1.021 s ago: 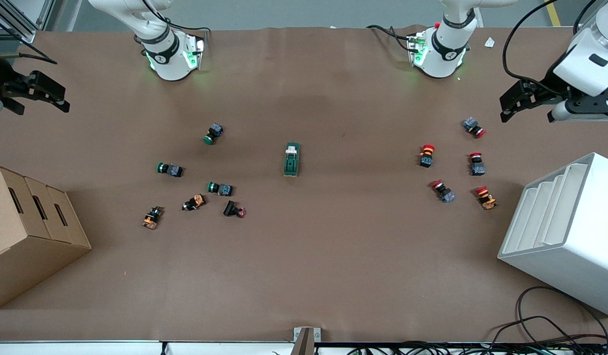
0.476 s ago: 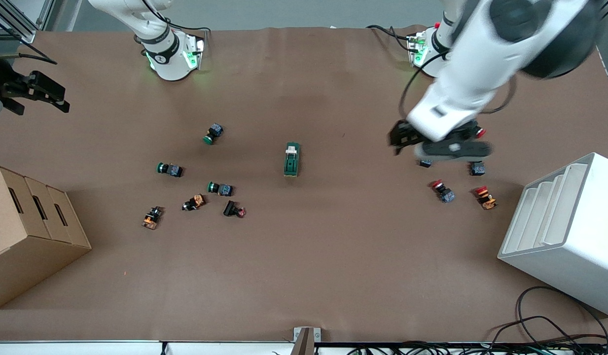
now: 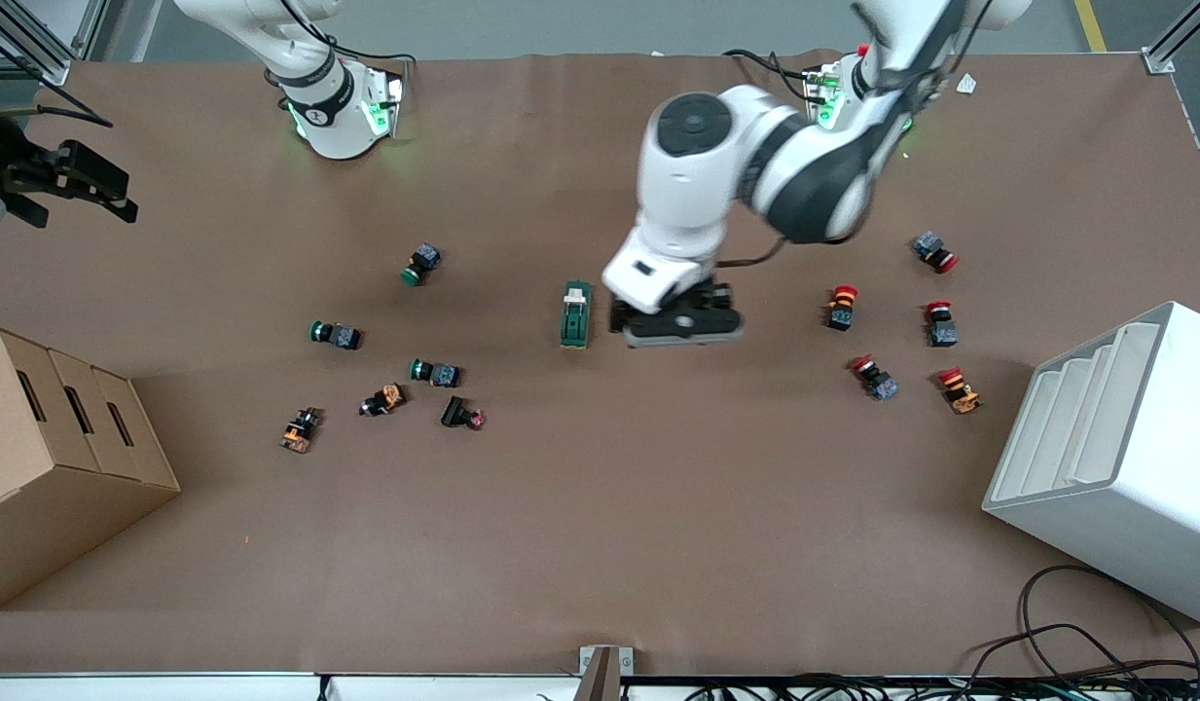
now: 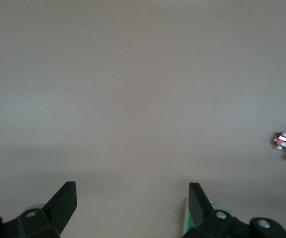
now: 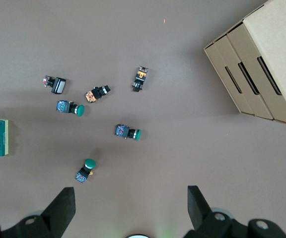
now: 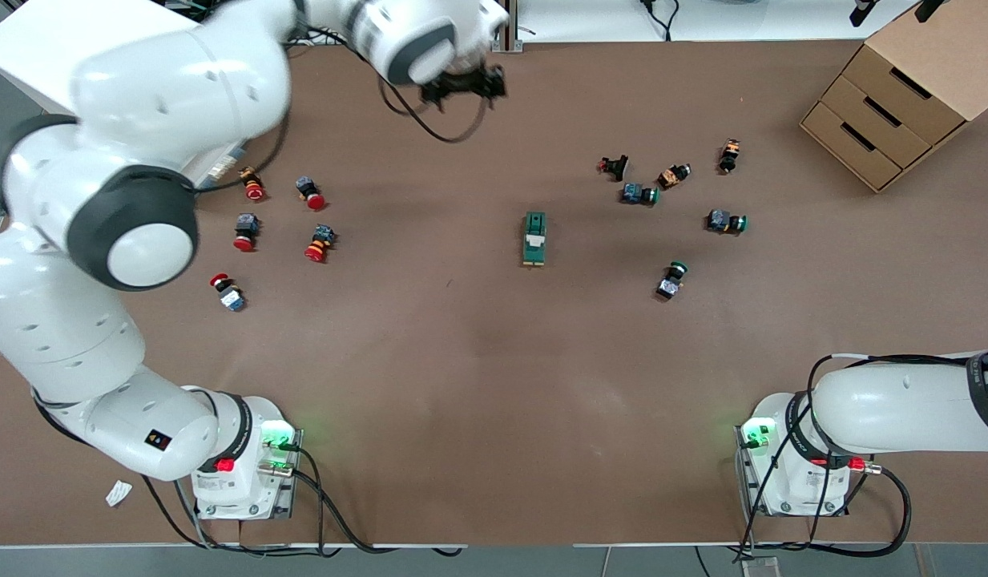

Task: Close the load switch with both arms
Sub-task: 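Move the left gripper over the green load switch and lower onto it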

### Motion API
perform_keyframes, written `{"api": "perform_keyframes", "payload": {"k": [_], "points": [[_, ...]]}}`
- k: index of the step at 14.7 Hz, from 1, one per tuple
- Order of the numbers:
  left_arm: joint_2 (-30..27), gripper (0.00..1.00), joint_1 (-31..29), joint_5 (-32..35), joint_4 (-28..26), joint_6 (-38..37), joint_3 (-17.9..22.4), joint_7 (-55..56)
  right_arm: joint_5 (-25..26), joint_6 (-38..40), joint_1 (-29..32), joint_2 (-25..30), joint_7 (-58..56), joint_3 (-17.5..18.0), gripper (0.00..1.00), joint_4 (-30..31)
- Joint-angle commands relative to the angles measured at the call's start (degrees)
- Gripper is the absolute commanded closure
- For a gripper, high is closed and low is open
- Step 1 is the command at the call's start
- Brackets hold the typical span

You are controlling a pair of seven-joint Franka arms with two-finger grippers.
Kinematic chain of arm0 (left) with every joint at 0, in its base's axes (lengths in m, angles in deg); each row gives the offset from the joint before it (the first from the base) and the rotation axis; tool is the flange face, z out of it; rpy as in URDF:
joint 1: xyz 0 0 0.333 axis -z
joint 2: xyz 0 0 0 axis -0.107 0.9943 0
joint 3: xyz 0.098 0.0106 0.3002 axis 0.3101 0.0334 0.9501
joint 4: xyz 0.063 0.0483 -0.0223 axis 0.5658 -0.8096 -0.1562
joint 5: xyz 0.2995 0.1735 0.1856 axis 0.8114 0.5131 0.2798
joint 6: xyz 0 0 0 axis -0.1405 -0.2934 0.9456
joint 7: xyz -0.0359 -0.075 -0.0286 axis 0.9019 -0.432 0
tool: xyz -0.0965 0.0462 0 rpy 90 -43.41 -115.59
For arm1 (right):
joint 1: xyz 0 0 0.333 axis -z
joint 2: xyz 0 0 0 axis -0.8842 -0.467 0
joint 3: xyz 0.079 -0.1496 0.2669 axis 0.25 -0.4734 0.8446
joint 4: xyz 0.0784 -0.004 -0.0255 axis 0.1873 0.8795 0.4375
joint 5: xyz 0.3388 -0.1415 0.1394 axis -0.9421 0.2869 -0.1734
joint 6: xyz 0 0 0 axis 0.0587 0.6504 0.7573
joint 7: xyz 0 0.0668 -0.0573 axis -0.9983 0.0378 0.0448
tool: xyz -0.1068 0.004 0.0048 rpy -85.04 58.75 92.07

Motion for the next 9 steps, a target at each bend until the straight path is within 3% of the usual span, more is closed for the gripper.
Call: {"api": "perform_keyframes", "payload": {"k": [1, 9], "points": [[2.3, 0.02, 4.4, 5.5, -1.3, 4.1, 0.3, 8.7, -0.6, -0.9, -0.1, 1.7, -0.4, -0.1, 0.0, 1.8], [7.8, 0.05, 13.7, 29.8, -7.2, 12.3, 0.2, 38.4, -0.6, -0.9, -0.1, 1.6, -0.4, -0.1, 0.0, 1.8]]}}
